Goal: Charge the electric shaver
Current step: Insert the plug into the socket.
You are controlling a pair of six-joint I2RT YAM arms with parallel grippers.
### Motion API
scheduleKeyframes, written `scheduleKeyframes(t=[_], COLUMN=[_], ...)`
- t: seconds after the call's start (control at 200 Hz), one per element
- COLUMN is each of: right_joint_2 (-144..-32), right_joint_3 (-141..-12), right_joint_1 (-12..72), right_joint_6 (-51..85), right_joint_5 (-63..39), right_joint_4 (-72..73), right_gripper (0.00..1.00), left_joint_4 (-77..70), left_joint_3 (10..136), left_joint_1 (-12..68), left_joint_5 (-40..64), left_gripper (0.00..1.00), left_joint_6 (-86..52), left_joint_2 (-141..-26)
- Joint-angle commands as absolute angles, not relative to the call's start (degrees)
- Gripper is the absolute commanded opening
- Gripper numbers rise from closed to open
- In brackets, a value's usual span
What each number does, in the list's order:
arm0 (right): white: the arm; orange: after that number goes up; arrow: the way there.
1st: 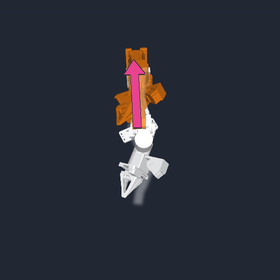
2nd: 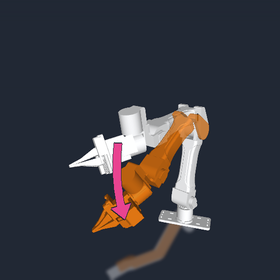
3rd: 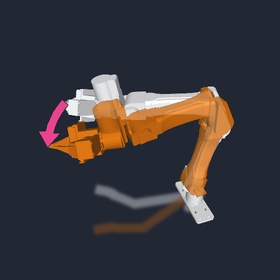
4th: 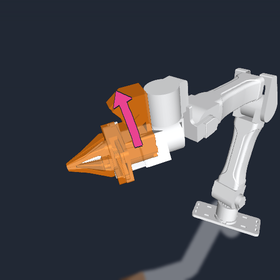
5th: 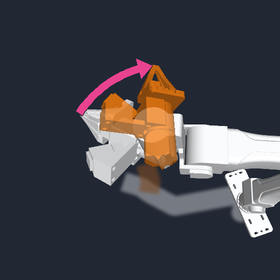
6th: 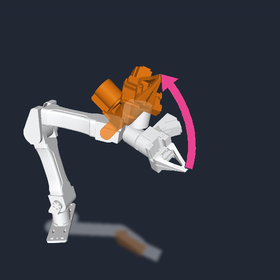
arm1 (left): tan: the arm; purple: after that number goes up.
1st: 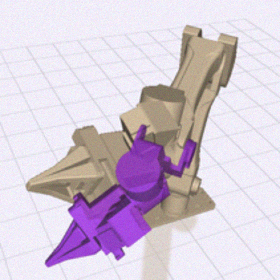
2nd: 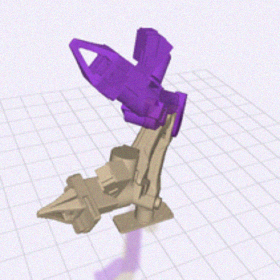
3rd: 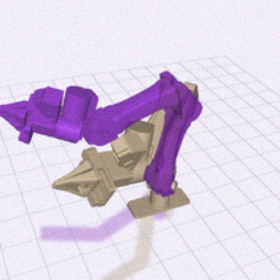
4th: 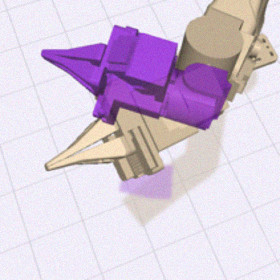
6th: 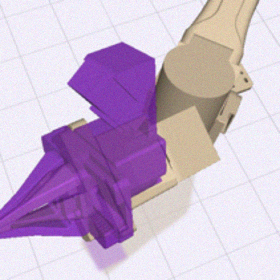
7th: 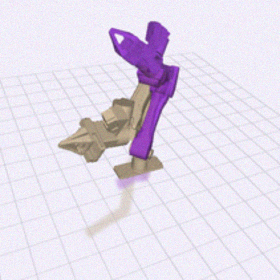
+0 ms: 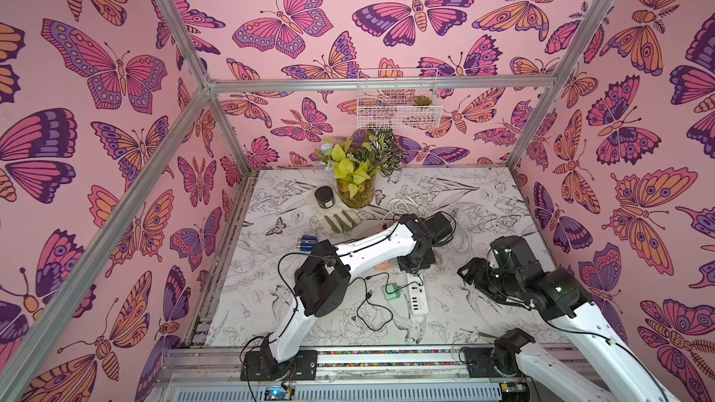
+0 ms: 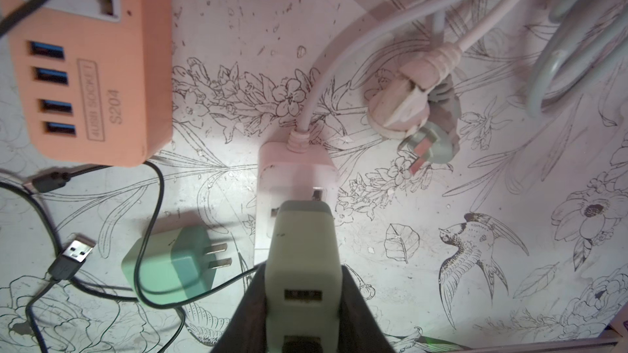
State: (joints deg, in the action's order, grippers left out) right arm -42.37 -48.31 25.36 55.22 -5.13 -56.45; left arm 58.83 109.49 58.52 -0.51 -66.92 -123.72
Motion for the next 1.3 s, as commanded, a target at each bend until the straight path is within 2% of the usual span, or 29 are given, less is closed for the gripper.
scheduleKeyframes(t=[0.0,0.426,0.871,1.117,1.292], right_joint_2=[-41.9,-41.8,-40.8,-40.5,-39.6], right_joint_3=[-48.3,-48.2,-48.1,-49.2,-49.7], right_joint_1=[25.2,25.0,25.0,25.0,25.0], right_joint_6=[54.5,55.1,55.9,55.8,55.8], right_joint_5=[-4.0,-3.5,-3.0,-1.7,-0.9], right_joint_4=[-58.3,-58.2,-58.5,-60.4,-61.3], right_gripper=[0.59,0.59,0.59,0.58,0.59], left_joint_4=[61.3,62.5,68.5,73.8,74.3], left_joint_3=[110.3,111.8,116.1,123.7,124.6], left_joint_1=[58.6,59.3,59.7,59.7,59.6], left_joint_5=[-1.9,0.6,-1.4,-5.4,-5.4], left_gripper=[0.0,0.0,0.0,0.0,0.0], left_joint_6=[-66.2,-64.9,-64.0,-61.4,-61.5], left_joint_2=[-125.1,-127.5,-130.9,-138.1,-142.6])
